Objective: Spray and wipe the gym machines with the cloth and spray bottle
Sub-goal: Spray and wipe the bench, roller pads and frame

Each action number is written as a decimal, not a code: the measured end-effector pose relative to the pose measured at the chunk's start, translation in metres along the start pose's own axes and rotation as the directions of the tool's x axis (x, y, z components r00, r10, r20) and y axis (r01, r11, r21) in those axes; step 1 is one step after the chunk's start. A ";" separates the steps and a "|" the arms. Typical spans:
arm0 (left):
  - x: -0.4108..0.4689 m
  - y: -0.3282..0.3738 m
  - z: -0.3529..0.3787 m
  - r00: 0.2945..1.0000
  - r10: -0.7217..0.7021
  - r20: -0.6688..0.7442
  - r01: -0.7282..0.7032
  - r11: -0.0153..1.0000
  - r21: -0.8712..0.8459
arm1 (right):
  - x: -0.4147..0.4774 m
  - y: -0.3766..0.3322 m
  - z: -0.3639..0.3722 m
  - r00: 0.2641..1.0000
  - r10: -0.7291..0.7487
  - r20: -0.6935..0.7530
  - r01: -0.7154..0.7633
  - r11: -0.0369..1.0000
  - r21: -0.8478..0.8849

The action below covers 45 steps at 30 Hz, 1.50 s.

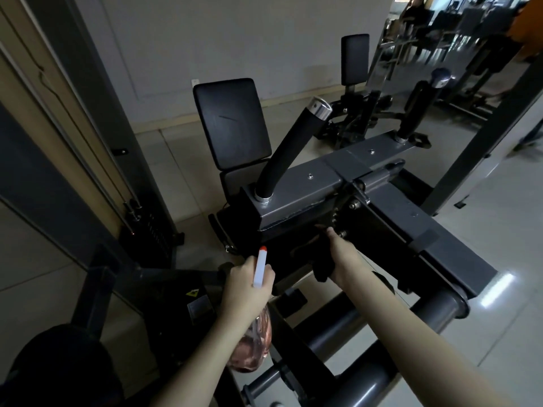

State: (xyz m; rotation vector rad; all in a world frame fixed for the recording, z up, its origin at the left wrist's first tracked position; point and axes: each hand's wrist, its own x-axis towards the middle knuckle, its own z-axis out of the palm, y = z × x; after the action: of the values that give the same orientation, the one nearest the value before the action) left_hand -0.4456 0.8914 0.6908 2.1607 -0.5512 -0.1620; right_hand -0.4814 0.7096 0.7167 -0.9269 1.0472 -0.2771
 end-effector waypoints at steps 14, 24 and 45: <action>0.002 -0.002 0.000 0.998 -0.057 -0.001 0.057 0.998 -0.015 | 0.048 -0.035 0.085 0.935 0.040 -0.352 0.040 0.975 0.219; -0.001 0.003 -0.004 1.000 -0.010 -0.005 0.010 1.000 -0.015 | 0.062 -0.007 0.071 0.991 -0.055 -0.123 0.070 0.990 0.120; -0.010 0.003 -0.018 0.999 -0.002 -0.032 0.001 0.999 -0.045 | 0.053 0.004 0.094 0.971 0.120 -0.209 -0.055 0.954 0.294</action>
State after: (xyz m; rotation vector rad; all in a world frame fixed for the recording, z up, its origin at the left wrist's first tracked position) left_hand -0.4499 0.9077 0.7034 2.1169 -0.5226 -0.1391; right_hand -0.3765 0.7291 0.6973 -0.5937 1.2159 -0.4552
